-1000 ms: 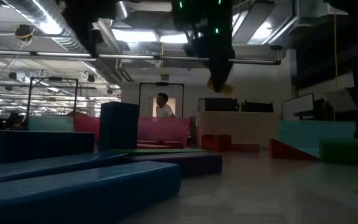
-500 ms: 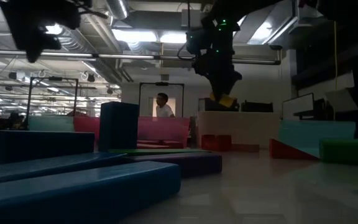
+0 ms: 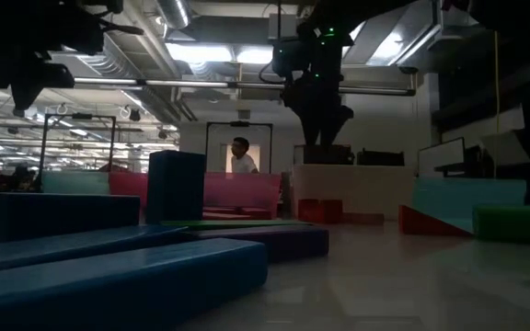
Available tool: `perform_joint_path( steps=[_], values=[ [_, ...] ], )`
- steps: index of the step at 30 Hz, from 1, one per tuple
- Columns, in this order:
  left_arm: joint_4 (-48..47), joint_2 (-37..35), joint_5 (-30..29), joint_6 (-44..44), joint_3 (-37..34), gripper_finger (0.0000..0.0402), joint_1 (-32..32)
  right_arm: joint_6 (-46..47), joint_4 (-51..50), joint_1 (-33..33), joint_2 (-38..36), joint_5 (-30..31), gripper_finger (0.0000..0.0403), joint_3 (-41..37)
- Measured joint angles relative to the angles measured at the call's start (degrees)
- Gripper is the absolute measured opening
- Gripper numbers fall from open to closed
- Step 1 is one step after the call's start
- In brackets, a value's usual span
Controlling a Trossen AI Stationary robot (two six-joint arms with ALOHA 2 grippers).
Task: Sort blocks
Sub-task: Put the green block into the right pink bin
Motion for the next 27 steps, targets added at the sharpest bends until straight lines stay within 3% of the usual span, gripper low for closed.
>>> perform_joint_path(
  steps=[13, 19, 27],
  values=[
    [10.43, 0.02, 0.0, 0.73, -6.26, 0.0194, -7.44, 0.18, 0.39, 0.04, 0.0, -1.95, 0.0264, 0.0],
    [21.2, 0.06, 3.75, 5.52, -10.97, 0.0194, -14.28, 0.23, 0.6, 0.04, 0.0, -1.95, 0.0264, 0.0],
    [24.04, 2.09, 4.15, 4.23, -11.34, 0.0194, -23.2, 0.23, 2.93, 0.04, 0.0, -1.95, 0.0264, 0.0]
  ],
)
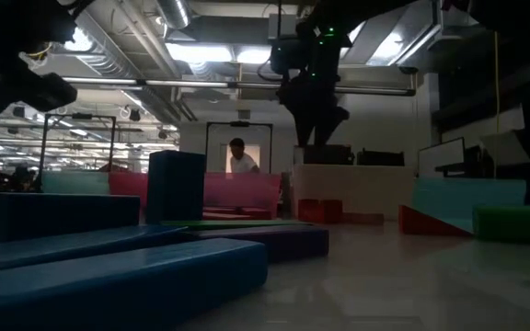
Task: Sort blocks
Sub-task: Put the green block into the right pink bin
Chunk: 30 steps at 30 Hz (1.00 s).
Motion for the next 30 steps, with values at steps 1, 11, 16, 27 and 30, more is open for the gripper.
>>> perform_joint_path(
  steps=[1, 11, 16, 27, 30],
  values=[
    [1.29, 0.21, -0.04, -0.6, 0.0, 0.0194, -1.03, 0.0, 0.53, 0.0, 0.0, 0.0, 0.0264, 0.0],
    [11.71, 2.51, -3.33, 0.61, 0.0, 0.0194, -4.9, -0.01, 3.58, 0.0, 0.0, 0.0, 0.0264, 0.0],
    [15.15, 4.99, -4.82, 4.77, 0.0, 0.0194, -5.09, -0.02, 3.52, 0.0, 0.0, -0.84, 0.0264, 0.0],
    [15.52, 14.73, -4.92, 12.55, 0.02, 0.0194, -9.08, -0.02, 3.5, 1.07, 0.0, -7.91, 0.0264, 0.0],
    [16.89, 16.77, -4.92, 12.13, 0.02, 0.0194, -9.74, -0.04, 3.52, 2.36, 0.0, -7.5, 0.0264, 0.0]
  ],
)
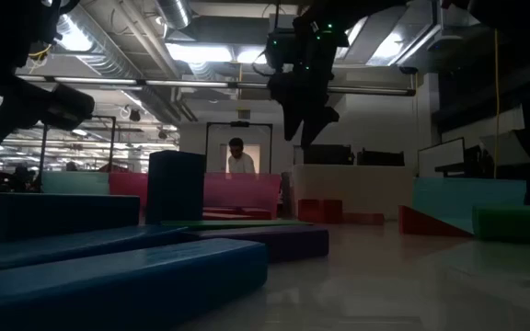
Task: Sort blocks
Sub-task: Put the green block into the right pink bin
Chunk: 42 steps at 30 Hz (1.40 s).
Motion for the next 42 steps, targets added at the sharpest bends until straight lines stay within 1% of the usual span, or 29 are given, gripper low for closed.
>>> perform_joint_path(
  steps=[4, 10, 16, 17, 21, 25, 31, 36, 42],
  values=[
    [1.57, 1.28, 0.01, 0.22, 0.0, 0.0194, -0.72, 0.0, 0.37, 2.14, 0.0, 0.01, 0.0264, 0.0],
    [1.18, 1.4, 0.03, 0.04, 0.0, 0.0194, -2.42, -0.07, 1.2, 5.67, 0.0, 0.06, 0.0264, 0.0],
    [0.8, 1.4, -0.07, 4.16, -0.05, 0.0194, -4.94, -0.07, 3.75, 9.25, 0.0, 0.09, 0.0264, 0.0],
    [0.91, 1.4, -0.59, 4.9, -0.2, 0.0194, -5.28, -0.07, 4.04, 9.81, 0.0, 0.1, 0.0264, 0.0],
    [0.82, 1.4, -5.92, 4.52, -1.5, 0.0194, -5.96, -0.07, 5.92, 11.95, 0.0, 0.14, 0.0264, 0.0],
    [1.46, 1.26, -5.52, 3.72, -2.63, 0.0194, -5.96, -0.07, 6.98, 13.89, 0.0, 0.18, 0.0264, 0.0],
    [2.0, 1.41, -5.46, 5.93, -3.9, 0.0194, -6.11, -0.07, 8.64, 16.3, 0.0, 0.22, 0.0264, 0.0],
    [3.6, 3.27, -5.42, 6.15, -4.07, 0.0194, -6.09, -0.15, 9.33, 18.61, 0.0, 0.26, 0.0264, 0.0],
    [6.9, 7.4, -5.41, 6.05, -3.97, 0.0194, -6.09, -0.26, 9.37, 21.39, 0.0, 0.22, 0.0264, 0.0]
  ],
)
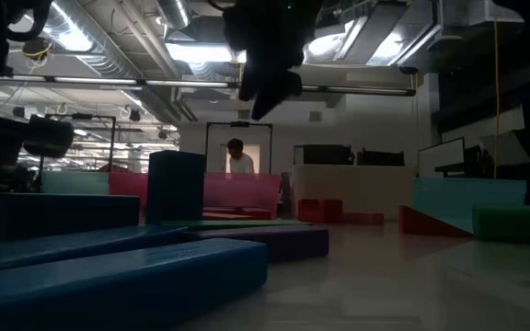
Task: Sort blocks
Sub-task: Put the green block into the right pink bin
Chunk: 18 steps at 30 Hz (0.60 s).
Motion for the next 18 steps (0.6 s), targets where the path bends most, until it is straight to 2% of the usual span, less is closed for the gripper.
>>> perform_joint_path(
  steps=[5, 10, 15, 18],
  values=[
    [0.28, 0.85, -0.03, -0.07, 0.1, 0.0181, 0.02, -0.02, -0.01, 1.16, 0.0, 0.02, 0.0264, 0.0],
    [-0.09, -0.43, -0.31, -1.29, 0.09, 0.0117, 0.46, 0.0, -0.02, 1.86, 0.0, -0.24, 0.0264, 0.0],
    [-0.5, -2.93, -2.27, -10.26, 0.49, 0.0116, 4.16, -0.99, -0.45, 3.27, 0.0, -0.7, 0.0264, 0.02],
    [-2.18, -4.79, -4.06, -12.73, 0.49, 0.0116, 7.61, -3.42, -0.49, 4.52, 0.0, -0.71, 0.0264, 0.02]
  ],
)
